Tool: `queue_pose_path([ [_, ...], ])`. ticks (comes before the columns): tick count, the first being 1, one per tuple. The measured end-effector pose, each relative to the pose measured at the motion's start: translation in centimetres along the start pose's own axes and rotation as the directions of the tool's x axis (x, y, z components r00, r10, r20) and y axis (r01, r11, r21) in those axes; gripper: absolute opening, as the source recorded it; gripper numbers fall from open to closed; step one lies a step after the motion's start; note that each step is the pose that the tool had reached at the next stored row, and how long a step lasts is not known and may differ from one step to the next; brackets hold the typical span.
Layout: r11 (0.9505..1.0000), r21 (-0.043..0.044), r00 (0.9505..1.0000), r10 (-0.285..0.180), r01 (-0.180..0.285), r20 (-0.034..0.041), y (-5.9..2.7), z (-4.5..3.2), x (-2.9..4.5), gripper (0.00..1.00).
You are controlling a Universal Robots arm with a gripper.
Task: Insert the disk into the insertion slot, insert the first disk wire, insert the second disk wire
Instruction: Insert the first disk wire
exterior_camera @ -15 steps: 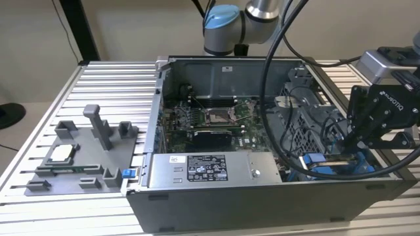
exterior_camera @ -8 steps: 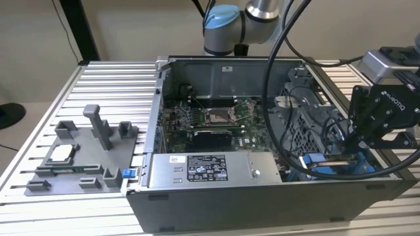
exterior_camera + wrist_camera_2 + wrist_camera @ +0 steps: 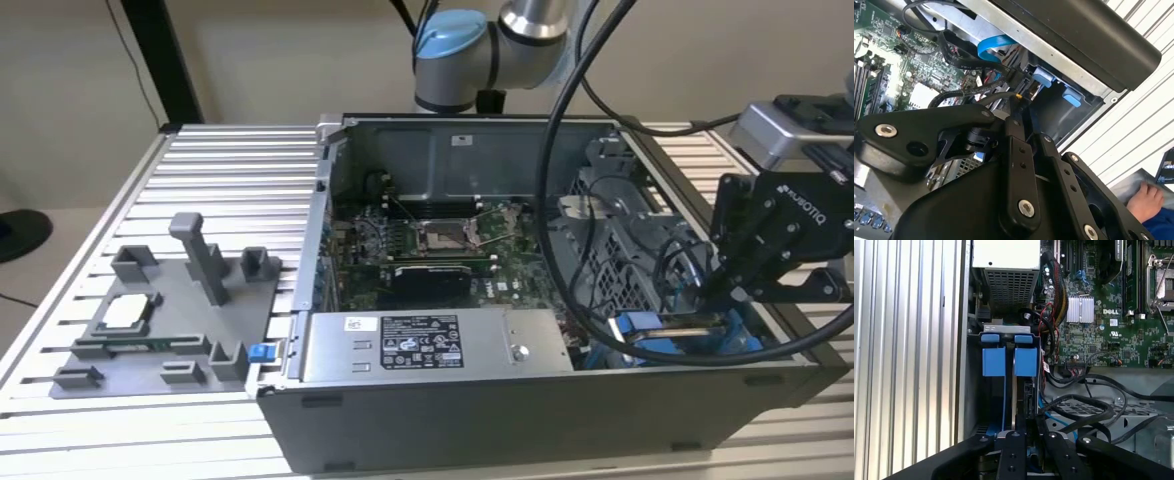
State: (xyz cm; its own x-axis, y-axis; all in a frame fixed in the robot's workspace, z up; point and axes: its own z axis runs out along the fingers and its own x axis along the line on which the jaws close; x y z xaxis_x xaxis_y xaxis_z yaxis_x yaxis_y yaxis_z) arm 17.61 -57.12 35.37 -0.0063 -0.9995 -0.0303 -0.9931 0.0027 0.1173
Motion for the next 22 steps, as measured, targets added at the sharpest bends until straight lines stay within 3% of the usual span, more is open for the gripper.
queue_pose_path([
  [11,1.0,0.0,1.0,0.0,0.0,-0.0002,-0.17,0.15,-0.13,0.0],
  [15,0.9999,-0.0107,1.0,0.001,-0.001,-0.0032,-0.31,0.24,-0.25,0.0],
  [22,0.9999,-0.0124,1.0,0.001,-0.001,-0.0034,-0.43,0.61,-0.35,0.0],
])
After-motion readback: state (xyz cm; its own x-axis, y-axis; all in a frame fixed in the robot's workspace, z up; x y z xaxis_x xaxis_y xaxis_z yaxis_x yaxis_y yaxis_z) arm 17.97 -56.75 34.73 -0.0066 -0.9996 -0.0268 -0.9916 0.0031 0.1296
